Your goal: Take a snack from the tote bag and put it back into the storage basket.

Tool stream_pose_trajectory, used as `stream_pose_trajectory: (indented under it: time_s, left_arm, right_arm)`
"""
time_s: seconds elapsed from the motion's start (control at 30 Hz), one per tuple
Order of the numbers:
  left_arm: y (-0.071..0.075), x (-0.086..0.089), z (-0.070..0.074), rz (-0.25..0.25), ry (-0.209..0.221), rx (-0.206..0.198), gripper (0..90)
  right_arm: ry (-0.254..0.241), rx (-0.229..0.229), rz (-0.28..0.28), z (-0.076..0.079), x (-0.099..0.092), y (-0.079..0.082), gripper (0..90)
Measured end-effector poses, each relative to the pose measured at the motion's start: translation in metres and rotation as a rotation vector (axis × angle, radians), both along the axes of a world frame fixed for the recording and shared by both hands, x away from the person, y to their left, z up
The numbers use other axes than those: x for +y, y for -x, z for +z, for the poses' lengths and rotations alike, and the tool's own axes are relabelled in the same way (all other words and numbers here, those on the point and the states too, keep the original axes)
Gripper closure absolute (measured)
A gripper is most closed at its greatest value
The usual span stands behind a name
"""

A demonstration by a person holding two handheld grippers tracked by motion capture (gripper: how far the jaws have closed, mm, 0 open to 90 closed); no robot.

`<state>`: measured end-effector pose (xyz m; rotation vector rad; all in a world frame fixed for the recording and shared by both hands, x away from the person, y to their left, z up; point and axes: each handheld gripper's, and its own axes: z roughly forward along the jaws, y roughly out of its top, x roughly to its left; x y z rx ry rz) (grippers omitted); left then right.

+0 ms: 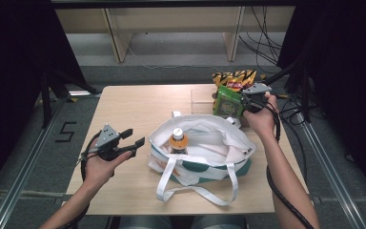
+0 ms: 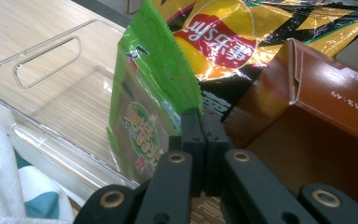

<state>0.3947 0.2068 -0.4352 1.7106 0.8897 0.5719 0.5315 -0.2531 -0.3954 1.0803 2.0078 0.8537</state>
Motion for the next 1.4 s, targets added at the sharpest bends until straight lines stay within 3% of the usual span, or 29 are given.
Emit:
stream_pose_trajectory:
  time_s: [0.13, 0.5, 0.63, 0.73, 0.87, 0.93, 1.17, 1.23, 1.27, 1.4]
  left_arm:
    - [0.0, 0.0, 0.0, 0.0, 0.001, 0.001, 38.1]
    - [0.0, 0.0, 0.001, 0.001, 0.002, -0.003, 38.1]
    - [0.001, 0.0, 0.001, -0.001, 0.0, -0.002, 38.1]
    - [0.0, -0.001, 0.001, -0.003, 0.005, -0.005, 38.1]
    - [0.001, -0.001, 0.001, -0.004, 0.007, -0.005, 38.1]
    - [0.001, -0.001, 0.001, -0.002, 0.004, -0.005, 38.1]
    - [0.001, -0.001, 0.002, -0.001, 0.003, -0.004, 38.1]
    - [0.001, -0.001, 0.002, -0.001, 0.003, -0.007, 38.1]
    - [0.001, -0.001, 0.002, -0.002, 0.003, -0.008, 38.1]
    - [0.001, -0.001, 0.003, -0.001, 0.007, -0.008, 38.1]
  right_arm:
    - [-0.01, -0.02, -0.005, -0.001, 0.0, 0.0, 90.0]
    - [-0.027, -0.001, -0.03, -0.003, 0.003, 0.002, 89.6]
    - [-0.017, -0.012, -0.021, -0.002, 0.002, 0.0, 85.7]
    - [-0.033, 0.022, -0.021, 0.0, 0.004, 0.001, 82.3]
    - [-0.034, 0.015, -0.04, 0.0, 0.007, 0.003, 79.1]
    - [-0.024, -0.013, -0.03, -0.001, 0.006, 0.001, 77.7]
    - [-0.038, 0.014, -0.042, 0.002, 0.01, 0.006, 72.0]
    - [-0.044, 0.011, -0.052, 0.003, 0.011, 0.007, 70.8]
    - [-0.028, -0.017, -0.039, 0.003, 0.01, 0.006, 70.3]
    - [-0.044, -0.012, -0.054, 0.004, 0.012, 0.009, 68.2]
